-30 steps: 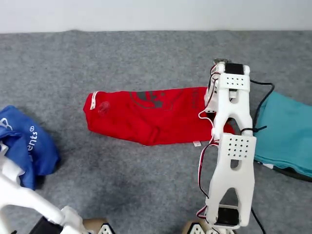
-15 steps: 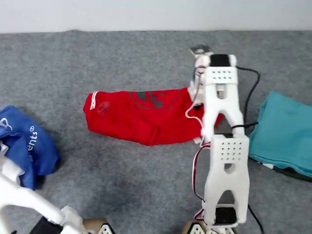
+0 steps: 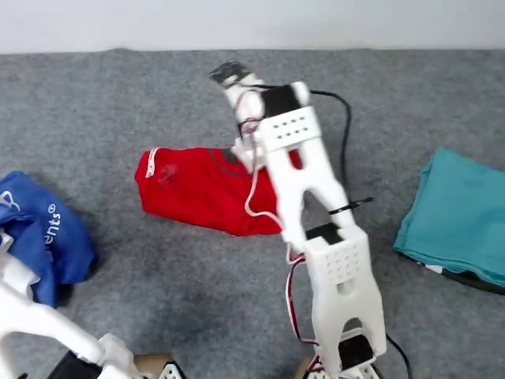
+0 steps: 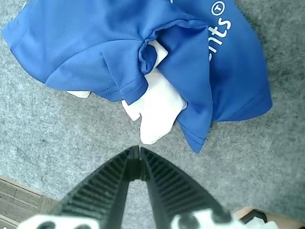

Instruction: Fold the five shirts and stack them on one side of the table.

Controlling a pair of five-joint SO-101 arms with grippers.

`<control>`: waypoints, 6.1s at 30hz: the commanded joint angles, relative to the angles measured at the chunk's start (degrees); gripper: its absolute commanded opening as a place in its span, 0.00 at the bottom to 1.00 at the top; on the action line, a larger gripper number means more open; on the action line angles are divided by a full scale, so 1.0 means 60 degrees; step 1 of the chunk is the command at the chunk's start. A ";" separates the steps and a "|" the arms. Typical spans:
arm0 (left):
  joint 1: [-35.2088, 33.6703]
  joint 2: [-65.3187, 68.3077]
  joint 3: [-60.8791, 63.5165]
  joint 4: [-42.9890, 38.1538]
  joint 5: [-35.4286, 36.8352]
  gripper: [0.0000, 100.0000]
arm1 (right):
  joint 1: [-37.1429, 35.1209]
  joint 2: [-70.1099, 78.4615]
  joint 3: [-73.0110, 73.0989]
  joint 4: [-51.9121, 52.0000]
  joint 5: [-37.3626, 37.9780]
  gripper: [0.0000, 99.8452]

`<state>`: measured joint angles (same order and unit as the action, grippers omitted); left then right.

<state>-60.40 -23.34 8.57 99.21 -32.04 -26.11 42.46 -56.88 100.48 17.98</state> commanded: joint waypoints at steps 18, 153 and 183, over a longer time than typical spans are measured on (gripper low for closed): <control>0.0015 -0.0366 -0.0022 0.0205 0.0557 0.01 | -0.2469 0.0198 -0.0117 -0.1897 0.0366 0.01; -0.0674 -0.2037 0.1429 0.0059 0.0894 0.01 | -0.2689 0.4418 -0.6359 -0.4256 0.2374 0.01; -0.0733 -0.2066 0.2147 0.0073 0.0952 0.01 | -0.4198 0.3245 -0.2725 -0.1736 0.0659 0.01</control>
<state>-64.35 -34.15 21.67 99.30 -26.15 -50.90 62.86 -72.79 93.54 22.46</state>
